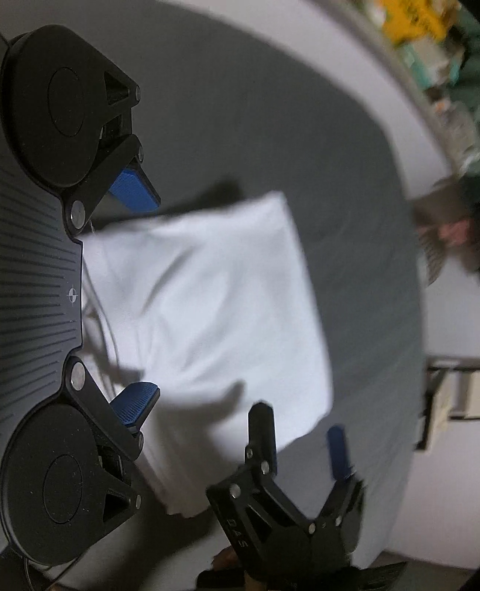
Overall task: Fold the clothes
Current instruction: 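Open the right tool and release the folded shirt onto the bed, then grasp the folded shirt end with the right tool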
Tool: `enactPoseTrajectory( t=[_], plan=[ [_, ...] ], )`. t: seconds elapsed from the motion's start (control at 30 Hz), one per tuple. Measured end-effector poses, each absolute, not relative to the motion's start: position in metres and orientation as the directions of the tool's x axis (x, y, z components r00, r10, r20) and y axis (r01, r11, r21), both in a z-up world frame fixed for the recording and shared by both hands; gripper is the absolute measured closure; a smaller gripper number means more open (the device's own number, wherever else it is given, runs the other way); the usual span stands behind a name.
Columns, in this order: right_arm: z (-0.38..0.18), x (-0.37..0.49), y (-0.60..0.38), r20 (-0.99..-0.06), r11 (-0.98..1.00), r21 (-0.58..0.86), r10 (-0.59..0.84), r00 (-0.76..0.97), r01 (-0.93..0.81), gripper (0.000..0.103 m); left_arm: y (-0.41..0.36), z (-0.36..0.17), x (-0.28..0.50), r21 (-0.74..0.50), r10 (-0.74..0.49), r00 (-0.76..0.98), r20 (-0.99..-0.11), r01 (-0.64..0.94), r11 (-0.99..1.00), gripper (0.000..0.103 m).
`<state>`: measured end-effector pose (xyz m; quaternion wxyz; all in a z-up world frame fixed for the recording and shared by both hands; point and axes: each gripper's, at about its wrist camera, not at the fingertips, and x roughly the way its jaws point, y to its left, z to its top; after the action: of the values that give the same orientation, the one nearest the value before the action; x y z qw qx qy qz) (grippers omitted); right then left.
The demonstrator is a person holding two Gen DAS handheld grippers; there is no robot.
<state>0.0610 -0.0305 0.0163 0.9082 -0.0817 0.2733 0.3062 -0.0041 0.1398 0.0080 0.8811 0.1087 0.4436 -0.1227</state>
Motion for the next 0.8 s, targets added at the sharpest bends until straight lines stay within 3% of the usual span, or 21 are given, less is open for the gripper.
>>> enactPoseTrajectory(
  t=[0.13,0.23,0.5,0.67,0.8],
  plan=[
    [0.021,0.053,-0.029,-0.510,0.821,0.019,0.499,0.700,-0.571,0.000,0.160,0.026,-0.033,0.070,-0.106,0.693,-0.713,0.221,0.973,0.002],
    [0.012,0.046,-0.025,-0.533,0.808,0.023,0.508,0.677,-0.588,0.000,0.168,0.031,-0.034,0.050,-0.105,0.738,-0.667,0.184,0.982,0.002],
    [0.010,0.000,-0.019,-0.478,0.845,-0.031,0.457,0.750,-0.534,0.000,0.146,0.024,-0.017,0.080,-0.136,0.694,-0.707,0.270,0.960,0.002],
    [0.012,-0.013,-0.030,-0.500,0.866,-0.003,0.431,0.751,-0.499,0.000,0.127,0.016,-0.021,0.157,-0.122,0.661,-0.740,0.345,0.925,0.002],
    [0.010,-0.018,-0.036,-0.521,0.881,0.005,0.406,0.751,-0.472,0.000,0.131,0.010,-0.014,0.128,-0.117,0.616,-0.779,0.339,0.932,0.002]
  ],
)
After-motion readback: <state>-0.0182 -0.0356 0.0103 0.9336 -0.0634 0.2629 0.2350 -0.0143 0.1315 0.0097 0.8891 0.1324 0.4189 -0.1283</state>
